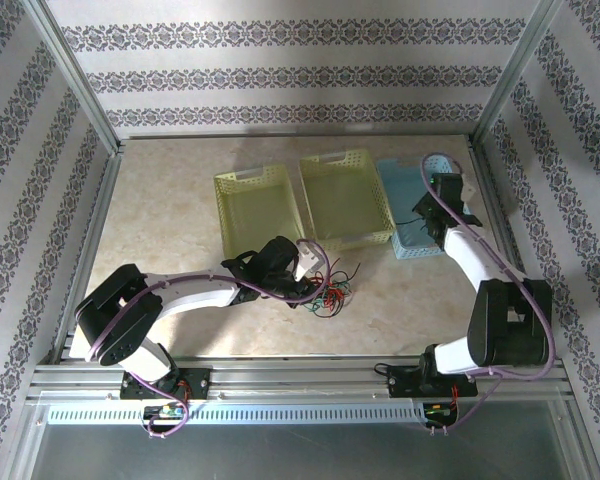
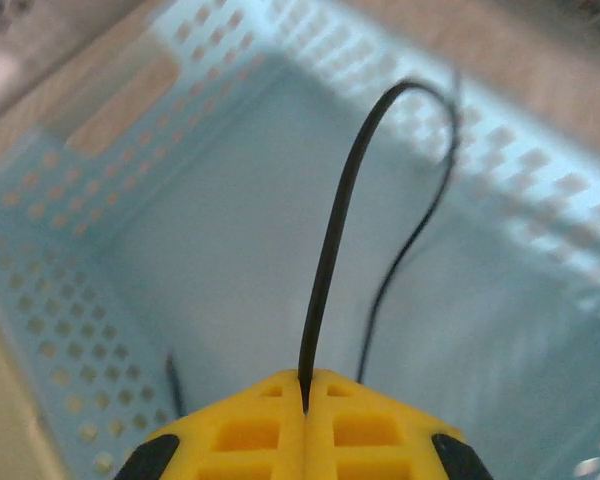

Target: Untangle the cables

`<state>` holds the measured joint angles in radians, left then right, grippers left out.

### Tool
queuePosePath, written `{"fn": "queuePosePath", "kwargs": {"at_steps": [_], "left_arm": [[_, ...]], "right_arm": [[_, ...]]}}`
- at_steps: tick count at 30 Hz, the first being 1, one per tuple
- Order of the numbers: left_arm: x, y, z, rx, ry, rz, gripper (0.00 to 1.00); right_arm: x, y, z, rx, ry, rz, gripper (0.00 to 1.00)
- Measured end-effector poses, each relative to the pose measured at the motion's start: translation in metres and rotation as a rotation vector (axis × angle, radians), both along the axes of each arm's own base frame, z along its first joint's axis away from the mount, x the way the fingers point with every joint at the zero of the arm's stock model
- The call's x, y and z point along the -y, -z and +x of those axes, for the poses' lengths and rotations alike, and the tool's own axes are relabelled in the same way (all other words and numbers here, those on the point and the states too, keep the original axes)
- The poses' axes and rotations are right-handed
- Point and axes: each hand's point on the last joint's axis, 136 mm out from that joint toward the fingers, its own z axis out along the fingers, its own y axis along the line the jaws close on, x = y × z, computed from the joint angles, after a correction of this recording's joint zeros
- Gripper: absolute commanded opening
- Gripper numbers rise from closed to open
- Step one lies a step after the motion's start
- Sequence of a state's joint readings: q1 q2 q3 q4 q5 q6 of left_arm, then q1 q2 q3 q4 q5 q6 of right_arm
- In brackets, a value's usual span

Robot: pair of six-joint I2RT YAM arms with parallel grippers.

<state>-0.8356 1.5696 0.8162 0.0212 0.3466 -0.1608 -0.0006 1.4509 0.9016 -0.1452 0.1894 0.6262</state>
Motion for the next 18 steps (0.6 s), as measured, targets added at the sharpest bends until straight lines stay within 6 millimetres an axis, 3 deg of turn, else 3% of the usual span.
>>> {"fn": "queuePosePath", "kwargs": {"at_steps": [4,6,9,13,18], "left_arm": [[0.004,-0.006,0.003,0.01,0.001,-0.012,0.24],[0.006,-0.008,0.005,0.014,0.001,-0.016,0.24],[0.006,-0.009,0.005,0.015,0.001,-0.017,0.24],[0.006,-0.009,0.005,0.017,0.002,-0.017,0.24],[0.007,-0.009,0.006,0.019,0.002,-0.019,0.24]], "right_arm": [[-0.011,0.011,-0.004,-0.021,-0.024,0.046,0.01],[-0.012,0.018,-0.009,-0.034,-0.016,0.059,0.26],[-0.01,0.017,-0.017,-0.035,-0.002,0.072,0.43],[-0.007,-0.007,-0.022,0.019,0.008,0.079,0.49],[-0.006,-0.053,-0.037,0.126,0.001,0.072,0.51]]}}
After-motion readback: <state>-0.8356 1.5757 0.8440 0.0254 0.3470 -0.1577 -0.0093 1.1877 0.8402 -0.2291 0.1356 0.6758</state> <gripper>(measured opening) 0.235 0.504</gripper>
